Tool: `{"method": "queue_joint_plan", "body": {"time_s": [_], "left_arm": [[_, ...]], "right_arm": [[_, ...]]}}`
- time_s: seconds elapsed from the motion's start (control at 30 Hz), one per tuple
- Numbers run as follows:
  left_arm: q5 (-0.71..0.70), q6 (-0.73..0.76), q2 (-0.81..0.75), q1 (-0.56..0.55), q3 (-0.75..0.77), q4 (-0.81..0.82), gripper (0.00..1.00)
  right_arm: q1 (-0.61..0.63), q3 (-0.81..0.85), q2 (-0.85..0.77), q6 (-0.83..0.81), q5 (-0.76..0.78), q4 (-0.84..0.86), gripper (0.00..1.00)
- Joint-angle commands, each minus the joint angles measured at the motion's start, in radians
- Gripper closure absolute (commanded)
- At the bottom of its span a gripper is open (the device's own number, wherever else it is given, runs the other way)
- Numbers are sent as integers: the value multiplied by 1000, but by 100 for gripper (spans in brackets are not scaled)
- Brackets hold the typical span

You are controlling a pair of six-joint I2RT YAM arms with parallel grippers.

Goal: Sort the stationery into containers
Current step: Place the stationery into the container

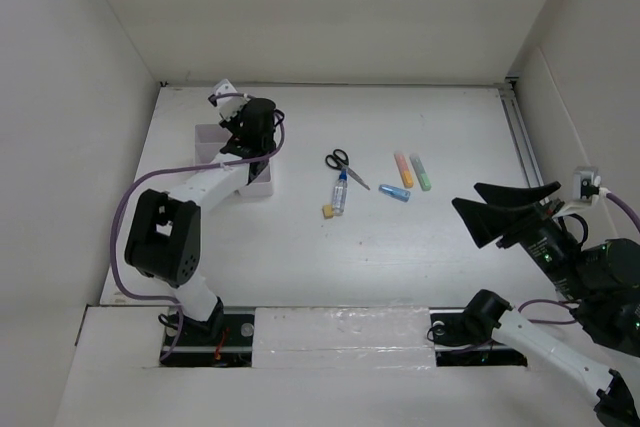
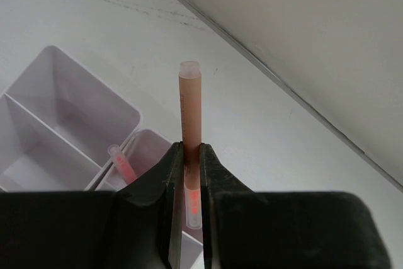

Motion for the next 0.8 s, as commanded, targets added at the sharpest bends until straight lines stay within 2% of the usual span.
{"method": "queue_joint_plan", "body": {"time_s": [0.0, 0.53, 0.77], "left_arm": [[-29, -23, 0, -5, -15, 55, 100], [-54, -65, 30, -5, -15, 55, 100], [-101, -74, 49, -52, -15, 55, 100]], "right_arm": [[9, 19, -7, -5, -11, 23, 0], [9, 19, -25, -14, -11, 14, 0], [9, 19, -34, -23, -11, 14, 0]]}}
